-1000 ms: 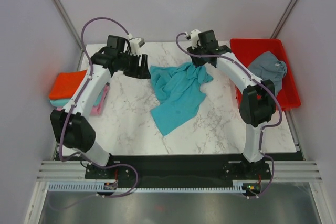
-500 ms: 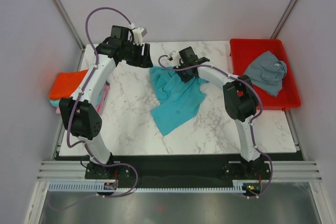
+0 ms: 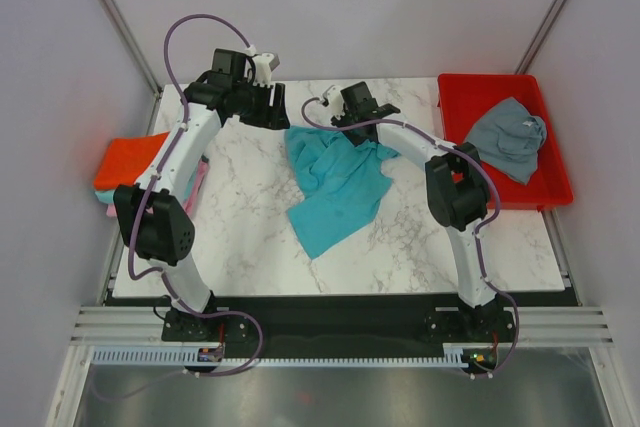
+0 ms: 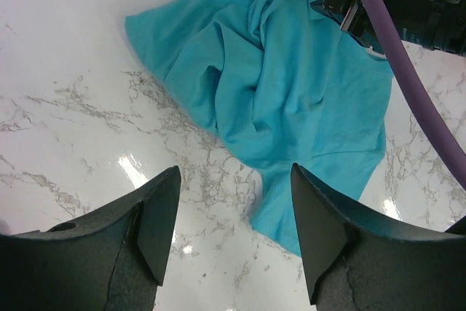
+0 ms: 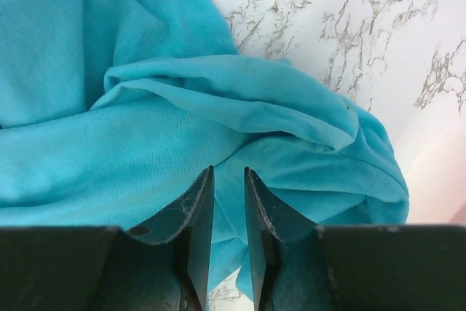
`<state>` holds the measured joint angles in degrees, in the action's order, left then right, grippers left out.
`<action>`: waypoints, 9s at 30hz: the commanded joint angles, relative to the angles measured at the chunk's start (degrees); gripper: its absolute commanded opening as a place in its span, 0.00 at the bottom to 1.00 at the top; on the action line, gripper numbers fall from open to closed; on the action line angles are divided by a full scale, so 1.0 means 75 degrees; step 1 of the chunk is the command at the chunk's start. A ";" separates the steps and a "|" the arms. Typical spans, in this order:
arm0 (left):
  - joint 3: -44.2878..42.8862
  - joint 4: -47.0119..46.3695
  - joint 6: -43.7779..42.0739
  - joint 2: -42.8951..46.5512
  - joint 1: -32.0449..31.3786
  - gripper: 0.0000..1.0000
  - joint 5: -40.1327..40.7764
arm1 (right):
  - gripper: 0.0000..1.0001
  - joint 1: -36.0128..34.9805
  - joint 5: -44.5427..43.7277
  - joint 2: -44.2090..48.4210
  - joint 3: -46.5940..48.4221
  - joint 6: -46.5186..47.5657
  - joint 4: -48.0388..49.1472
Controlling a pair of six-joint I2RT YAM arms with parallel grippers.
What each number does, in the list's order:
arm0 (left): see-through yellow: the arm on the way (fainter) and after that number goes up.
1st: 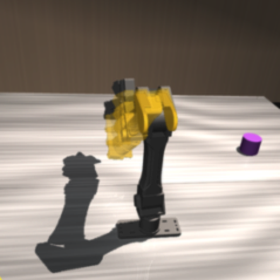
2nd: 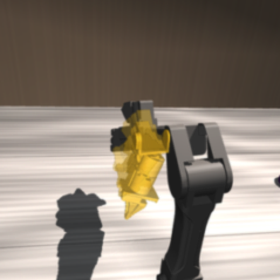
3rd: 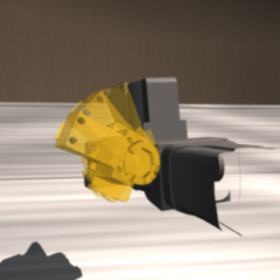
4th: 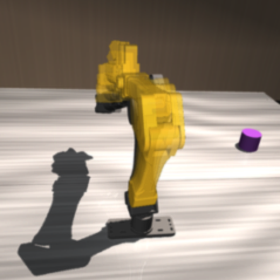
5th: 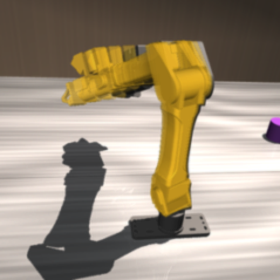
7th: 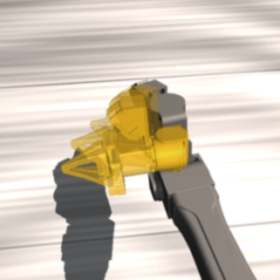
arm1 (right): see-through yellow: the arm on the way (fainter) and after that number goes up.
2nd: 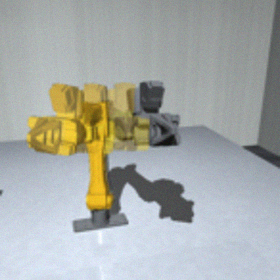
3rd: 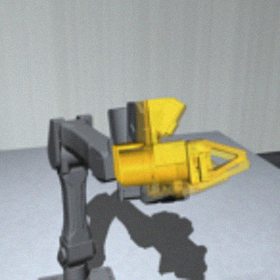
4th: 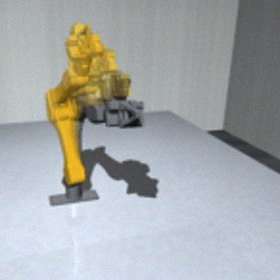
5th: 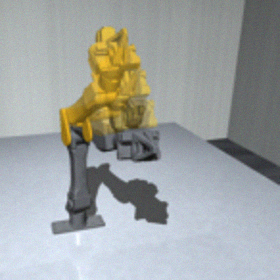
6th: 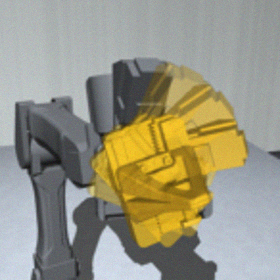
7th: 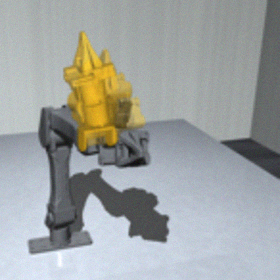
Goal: Fold and stack the t-shirts
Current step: Flatten the tshirt out
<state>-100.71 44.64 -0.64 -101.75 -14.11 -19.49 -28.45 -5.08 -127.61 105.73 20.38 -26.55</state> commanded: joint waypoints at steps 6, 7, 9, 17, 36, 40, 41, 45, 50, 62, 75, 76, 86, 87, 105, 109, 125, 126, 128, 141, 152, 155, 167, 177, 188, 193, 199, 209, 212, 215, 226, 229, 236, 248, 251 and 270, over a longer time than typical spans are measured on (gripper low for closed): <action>-0.0096 -0.0187 0.0016 0.0055 0.0006 0.70 0.0196 | 0.35 -0.0027 -0.0143 -0.0071 -0.0234 -0.0081 -0.0070; -0.0096 -0.0187 0.0016 0.0056 0.0006 0.70 0.0196 | 0.35 -0.0016 -0.0131 -0.0059 -0.0234 -0.0104 -0.0093; -0.0073 -0.0187 0.0016 0.0055 0.0006 0.71 0.0207 | 0.36 -0.0027 -0.0131 -0.0083 -0.0200 -0.0139 -0.0140; -0.0037 -0.0187 0.0016 0.0102 0.0006 0.72 0.0254 | 0.37 -0.0027 -0.0213 -0.0293 -0.0188 -0.0163 -0.0234; -0.0049 -0.0257 0.0016 0.0009 -0.0006 0.72 0.0243 | 0.11 -0.0027 -0.0611 -0.0283 0.0106 -0.0069 -0.0269; -0.0143 -0.0280 0.0027 -0.0108 -0.0006 0.72 0.0184 | 0.03 -0.0027 -0.0705 0.0045 0.0117 -0.0022 -0.0269; -0.0178 -0.0269 0.0016 -0.0143 -0.0006 0.72 0.0184 | 0.01 -0.0027 -0.0740 0.0162 0.0140 -0.0022 -0.0269; -0.0295 -0.0280 0.0213 -0.0261 -0.0017 0.72 0.0125 | 0.00 -0.0027 -0.0869 0.0514 0.0304 -0.0022 -0.0304; -0.0283 -0.0304 0.0250 -0.0448 -0.0017 0.73 0.0195 | 0.00 -0.0027 -0.0858 0.0971 0.0609 0.0001 -0.0351; -0.1969 -0.0140 -0.0099 -0.2638 -0.0006 0.75 0.0910 | 0.00 -0.0027 -0.0939 0.1686 0.1148 0.0001 -0.0621; -0.3552 -0.0339 -0.0383 -0.4794 0.0065 0.61 0.1391 | 0.00 -0.0027 -0.1104 0.2378 0.1758 0.0235 -0.0632; -0.3623 -0.0339 -0.0348 -0.4877 0.0065 0.61 0.1414 | 0.00 -0.0027 -0.1092 0.2401 0.1746 0.0236 -0.0644; -0.3986 -0.0421 -0.0383 -0.5487 0.0030 0.57 0.0666 | 0.00 -0.0027 -0.1162 0.2331 0.1699 0.0224 -0.0621; -0.3987 -0.0421 -0.0383 -0.5499 0.0041 0.57 0.0583 | 0.00 -0.0027 -0.1151 0.2320 0.1711 0.0224 -0.0621; -0.3717 -0.0234 -0.0348 -0.3478 0.0065 0.02 0.0512 | 0.00 0.0160 -0.1678 0.2531 0.1744 0.0588 -0.0316; -0.3437 -0.0222 -0.0324 -0.1861 0.0065 0.02 0.0454 | 0.00 0.0371 -0.1725 0.2448 0.2343 0.0517 -0.0246; -0.0367 0.0293 -0.1156 0.3510 0.0053 0.02 0.0852 | 0.00 0.0406 -0.1925 0.5083 0.1782 0.0412 -0.0631; -0.0261 0.0340 -0.1156 0.4069 0.0053 0.02 0.0806 | 0.00 0.0395 -0.1854 0.5456 0.1746 0.0353 -0.0714; -0.0038 0.0527 -0.1133 0.4588 0.0053 0.02 0.0747 | 0.00 0.0394 -0.1633 0.6019 0.1746 0.0213 -0.0959; 0.1191 0.0892 -0.0945 0.5576 0.0498 0.02 -0.0085 | 0.00 0.0371 -0.0402 0.7207 0.0107 -0.0467 -0.1489; 0.2624 -0.0550 -0.0829 0.2181 0.0510 0.02 0.1015 | 0.00 0.0570 0.0489 0.4634 -0.1617 0.0118 0.0679; 0.2027 -0.0888 -0.0502 0.0750 0.0627 0.05 0.1542 | 0.00 0.0839 0.0665 0.3357 -0.1210 0.0025 0.1031; 0.0663 0.0070 0.0363 -0.0264 0.1001 0.75 0.2003 | 0.00 0.1332 0.0994 0.0691 0.1207 -0.0303 0.1008; 0.3736 0.0329 0.0859 0.0455 0.1424 0.65 0.0254 | 0.00 0.1320 0.1076 0.0808 0.1066 -0.0386 0.0915; 0.3233 0.0083 -0.0231 -0.0342 0.1119 0.61 0.1333 | 0.00 0.1332 0.1064 0.0620 0.1207 -0.0643 0.0914; 0.3046 -0.0034 -0.0219 -0.0635 0.1084 0.58 0.1274 | 0.00 0.1332 0.0982 0.0656 0.1195 -0.0515 0.0926; 0.2822 -0.0023 -0.0242 -0.0929 0.1084 0.52 0.1286 | 0.00 0.1332 0.0959 0.0679 0.1172 -0.0561 0.0926; 0.2658 -0.0034 -0.0219 -0.1315 0.1096 0.49 0.1157 | 0.00 0.1332 0.0853 0.0644 0.1230 -0.0514 0.0926; 0.2658 -0.0034 -0.0195 -0.1386 0.1096 0.48 0.1098 | 0.00 0.1332 0.0830 0.0644 0.1219 -0.0491 0.0926; 0.2669 -0.0034 -0.0219 -0.1409 0.1084 0.47 0.1063 | 0.00 0.1344 0.0818 0.0644 0.1207 -0.0491 0.0938; 0.2552 -0.0046 -0.0160 -0.1620 0.1084 0.36 0.0970 | 0.00 0.1344 0.0748 0.0597 0.1195 -0.0514 0.0938; 0.2611 -0.0046 -0.0160 -0.1585 0.1084 0.29 0.0957 | 0.00 0.1344 0.0760 0.0597 0.1195 -0.0526 0.0950; 0.2611 -0.0035 -0.0195 -0.1363 0.1084 0.14 0.1004 | 0.00 0.1344 0.0725 0.0632 0.1242 -0.0538 0.0961; 0.2728 -0.0128 -0.0195 -0.1104 0.1084 0.21 0.1145 | 0.00 0.1344 0.0724 0.0585 0.1312 -0.0655 0.0985; 0.2740 -0.0140 -0.0207 -0.1070 0.1084 0.09 0.1075 | 0.00 0.1344 0.0724 0.0620 0.1289 -0.0655 0.0985; 0.1288 0.0224 -0.0840 0.1097 0.1073 0.02 0.1755 | 0.00 0.1730 -0.0517 0.1943 0.1547 0.0001 0.0915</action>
<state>-86.43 46.81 -4.05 -99.96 -5.87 -6.35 -16.29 -4.75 -121.08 113.58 18.11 -21.85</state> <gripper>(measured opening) 0.027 0.010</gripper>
